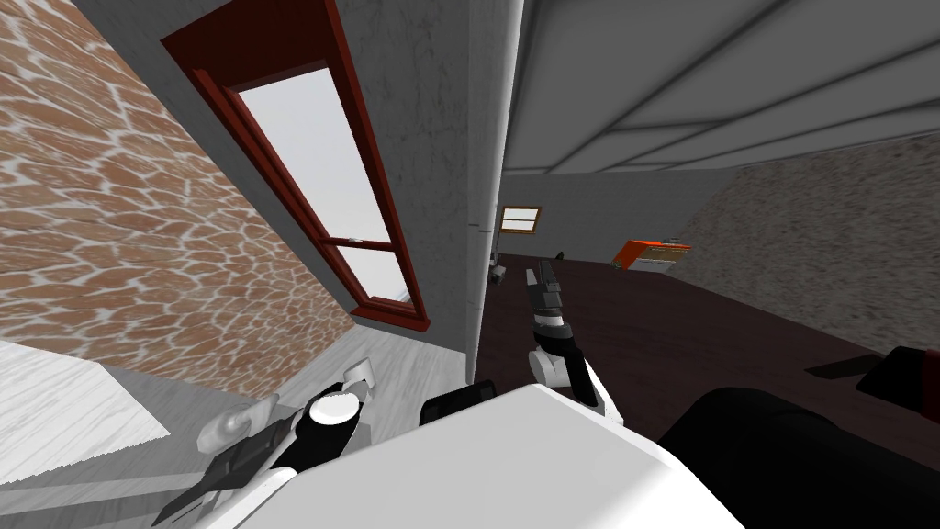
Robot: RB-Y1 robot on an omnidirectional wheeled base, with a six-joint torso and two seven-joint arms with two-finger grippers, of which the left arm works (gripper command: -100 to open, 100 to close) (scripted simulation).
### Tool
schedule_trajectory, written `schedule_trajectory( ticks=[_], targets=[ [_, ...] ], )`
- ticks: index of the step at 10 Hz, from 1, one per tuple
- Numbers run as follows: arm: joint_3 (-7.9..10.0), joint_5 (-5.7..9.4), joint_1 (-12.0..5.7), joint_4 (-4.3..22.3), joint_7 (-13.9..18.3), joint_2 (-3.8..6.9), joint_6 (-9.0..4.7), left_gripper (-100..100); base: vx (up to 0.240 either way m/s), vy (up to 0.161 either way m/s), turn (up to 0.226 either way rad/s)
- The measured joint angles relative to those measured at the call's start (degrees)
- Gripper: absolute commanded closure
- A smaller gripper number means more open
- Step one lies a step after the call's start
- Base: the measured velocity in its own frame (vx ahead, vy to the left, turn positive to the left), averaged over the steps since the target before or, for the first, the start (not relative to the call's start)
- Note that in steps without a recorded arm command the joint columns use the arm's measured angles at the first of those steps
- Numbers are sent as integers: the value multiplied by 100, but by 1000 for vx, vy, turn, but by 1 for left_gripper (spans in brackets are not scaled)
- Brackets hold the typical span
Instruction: Push the door open
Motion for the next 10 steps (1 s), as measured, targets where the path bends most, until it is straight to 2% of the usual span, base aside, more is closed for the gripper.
schedule_trajectory(
  ticks=[2,6,7,9,10],
  targets=[
    [-2,-3,8,-65,-22,-32,11,100,0,0,0],
    [83,66,-31,33,-27,75,-32,100,0,0,0],
    [83,66,-33,53,-14,83,-37,100,0,0,0],
    [81,65,-10,-72,-59,25,1,100,0,0,0],
    [83,65,-25,1,-42,57,-19,100,0,0,0]
  ],
)
